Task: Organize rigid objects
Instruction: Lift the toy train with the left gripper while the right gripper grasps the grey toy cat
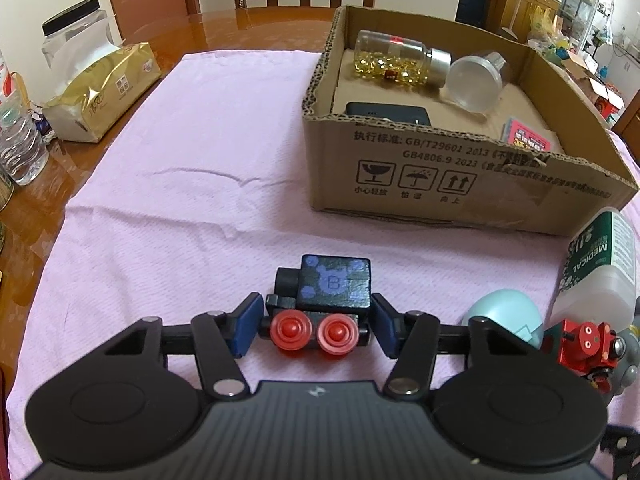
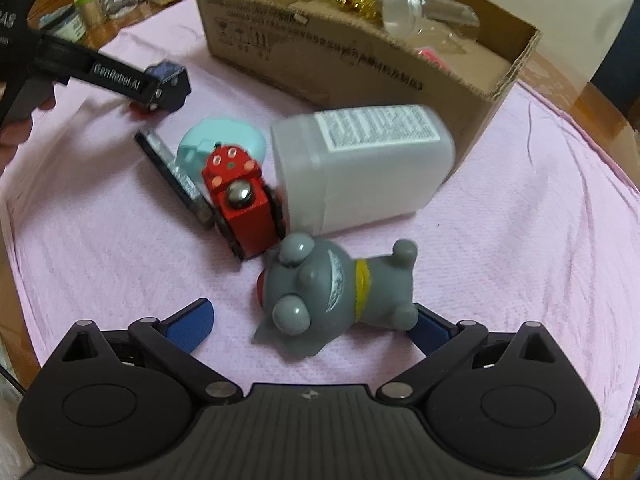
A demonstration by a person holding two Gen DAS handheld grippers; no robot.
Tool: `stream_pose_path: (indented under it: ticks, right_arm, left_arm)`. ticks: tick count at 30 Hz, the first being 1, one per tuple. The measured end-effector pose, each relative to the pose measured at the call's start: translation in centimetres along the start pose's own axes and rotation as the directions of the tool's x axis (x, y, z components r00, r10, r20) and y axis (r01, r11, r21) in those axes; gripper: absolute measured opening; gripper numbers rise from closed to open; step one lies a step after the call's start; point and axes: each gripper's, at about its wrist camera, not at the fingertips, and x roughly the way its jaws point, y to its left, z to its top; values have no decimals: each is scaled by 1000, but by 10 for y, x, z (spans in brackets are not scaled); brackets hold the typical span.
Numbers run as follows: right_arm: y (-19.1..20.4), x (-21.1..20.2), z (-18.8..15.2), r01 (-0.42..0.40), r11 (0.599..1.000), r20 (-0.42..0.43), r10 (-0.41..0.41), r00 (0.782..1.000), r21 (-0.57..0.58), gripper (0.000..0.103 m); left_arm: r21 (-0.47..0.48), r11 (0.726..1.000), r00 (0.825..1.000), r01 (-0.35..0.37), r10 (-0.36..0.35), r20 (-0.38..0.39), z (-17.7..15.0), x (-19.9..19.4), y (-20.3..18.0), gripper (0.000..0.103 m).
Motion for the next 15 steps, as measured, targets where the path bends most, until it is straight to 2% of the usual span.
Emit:
stream_pose_path:
  ticks: [7,13,15]
  right_arm:
    - [-3,-4,6,40,999,17,-41,999,13,80]
    - [-3,-5,7,75,994,-5,-75,997,74,77]
    - [-1,-9,5,65,993,-14,-64,998,98,77]
  left_arm:
    - [1,1000,1000,1,-1,2,-1,0,0,57]
    - [46,998,1000,30,-30,-9,-2,-3,1,55]
    - [70,997,999,40,-39,-17,-4,-4,2,55]
